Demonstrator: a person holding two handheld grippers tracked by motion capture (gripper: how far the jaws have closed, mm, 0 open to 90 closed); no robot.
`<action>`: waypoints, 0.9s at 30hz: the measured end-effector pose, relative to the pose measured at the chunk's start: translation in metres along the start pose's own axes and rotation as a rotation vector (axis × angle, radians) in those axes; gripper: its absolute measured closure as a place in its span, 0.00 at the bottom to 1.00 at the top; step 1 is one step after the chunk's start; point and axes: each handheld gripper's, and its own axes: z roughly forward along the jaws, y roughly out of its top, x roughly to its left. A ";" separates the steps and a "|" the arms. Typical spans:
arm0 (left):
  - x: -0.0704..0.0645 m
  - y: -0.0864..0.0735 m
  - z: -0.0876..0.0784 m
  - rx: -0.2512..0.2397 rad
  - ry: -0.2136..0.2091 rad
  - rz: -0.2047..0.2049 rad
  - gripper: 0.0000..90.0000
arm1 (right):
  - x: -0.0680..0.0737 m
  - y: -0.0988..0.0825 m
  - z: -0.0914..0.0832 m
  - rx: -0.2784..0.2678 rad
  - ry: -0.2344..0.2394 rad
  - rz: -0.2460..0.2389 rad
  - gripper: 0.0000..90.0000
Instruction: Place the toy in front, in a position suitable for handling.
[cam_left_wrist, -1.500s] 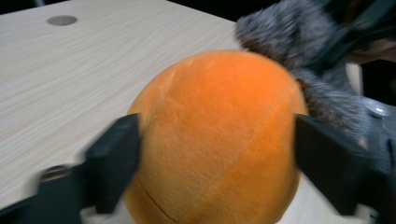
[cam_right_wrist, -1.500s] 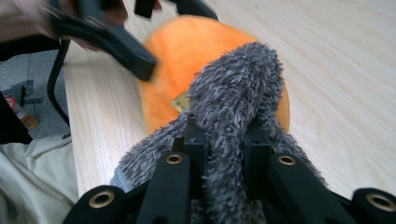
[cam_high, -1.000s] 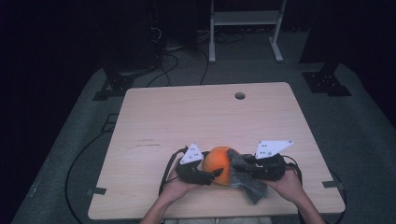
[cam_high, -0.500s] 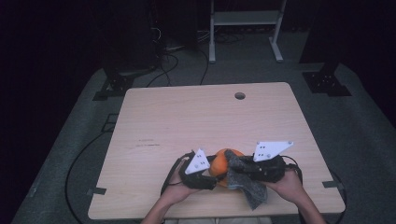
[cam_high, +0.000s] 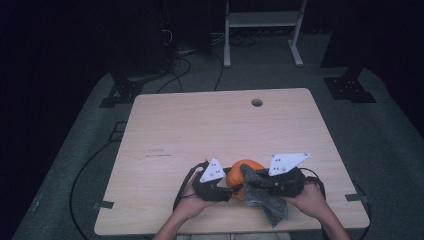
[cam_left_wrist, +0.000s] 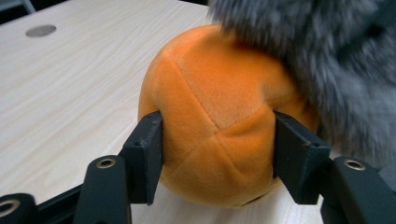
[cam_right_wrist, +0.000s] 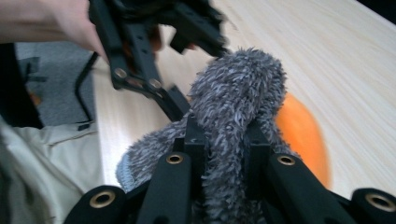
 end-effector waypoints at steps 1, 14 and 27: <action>0.001 -0.001 0.000 0.004 0.000 0.000 0.45 | -0.003 -0.001 -0.003 0.003 -0.018 0.011 0.85; 0.010 -0.002 -0.005 -0.036 -0.036 -0.100 0.34 | -0.010 -0.010 -0.002 0.008 -0.032 0.048 0.85; 0.018 -0.010 -0.009 0.025 -0.037 -0.109 0.29 | -0.007 -0.015 0.008 0.041 -0.016 0.033 0.85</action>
